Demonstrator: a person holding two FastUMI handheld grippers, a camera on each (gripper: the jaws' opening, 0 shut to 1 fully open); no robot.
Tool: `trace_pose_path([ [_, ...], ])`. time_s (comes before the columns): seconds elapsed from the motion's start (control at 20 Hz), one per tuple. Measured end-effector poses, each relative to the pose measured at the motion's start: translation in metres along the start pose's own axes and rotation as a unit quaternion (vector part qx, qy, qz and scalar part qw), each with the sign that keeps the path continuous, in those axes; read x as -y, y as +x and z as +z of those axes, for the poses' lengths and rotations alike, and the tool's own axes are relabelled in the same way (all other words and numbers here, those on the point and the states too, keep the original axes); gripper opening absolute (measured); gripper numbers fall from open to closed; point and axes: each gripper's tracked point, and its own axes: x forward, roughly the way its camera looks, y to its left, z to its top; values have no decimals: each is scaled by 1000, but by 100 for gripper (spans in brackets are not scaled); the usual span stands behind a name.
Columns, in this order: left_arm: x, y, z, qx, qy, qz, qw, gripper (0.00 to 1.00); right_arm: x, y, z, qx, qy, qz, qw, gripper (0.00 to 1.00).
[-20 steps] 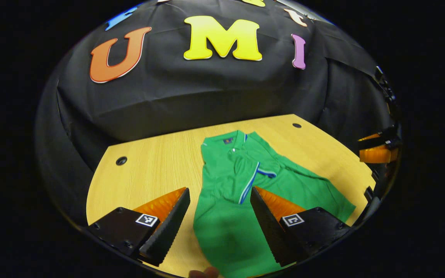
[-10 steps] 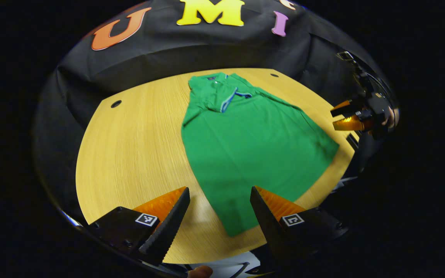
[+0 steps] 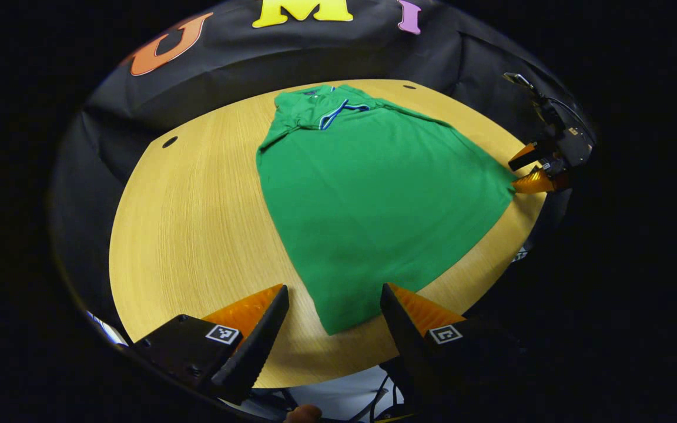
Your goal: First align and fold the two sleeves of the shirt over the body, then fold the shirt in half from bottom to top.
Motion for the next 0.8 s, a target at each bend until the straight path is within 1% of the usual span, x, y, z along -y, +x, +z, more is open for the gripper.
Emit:
trace_pose_path([
  [0.05, 0, 1, -5, -6, -5, -4, 1000, 100, 0, 4, 2, -2, 3, 3, 1000, 87],
  [0.15, 0, 4, 0, 5, -18, -9, 1000, 100, -2, 10, 10, 3, 13, 10, 1000, 87],
  [0.2, 3, 2, 0, 2, -19, -7, 1000, 100, -2, 11, 16, 5, 13, 10, 1000, 86],
  [0.4, 7, 4, 8, 20, -10, -8, 1000, 100, -3, 15, 20, 5, 13, 16, 1000, 87],
  [0.5, 5, 2, 8, 14, -9, -9, 1000, 100, -6, 21, 28, 8, 2, 18, 1000, 88],
  [0.6, 8, 3, 10, 14, -7, -13, 1000, 93, -8, 23, 31, 10, -9, 21, 1000, 84],
  [0.65, 16, 10, 14, 16, -7, -11, 1000, 81, -8, 24, 31, 9, -13, 22, 1000, 72],
  [0.7, 24, 10, 18, 18, -4, -12, 1000, 70, -9, 25, 32, 12, -17, 28, 999, 76],
  [0.75, 29, 12, 21, 17, 1, -15, 1000, 53, -10, 25, 34, 14, -16, 26, 999, 64],
  [0.8, 32, 15, 22, 16, 3, -19, 1000, 45, -9, 26, 32, 11, -15, 27, 999, 53],
])
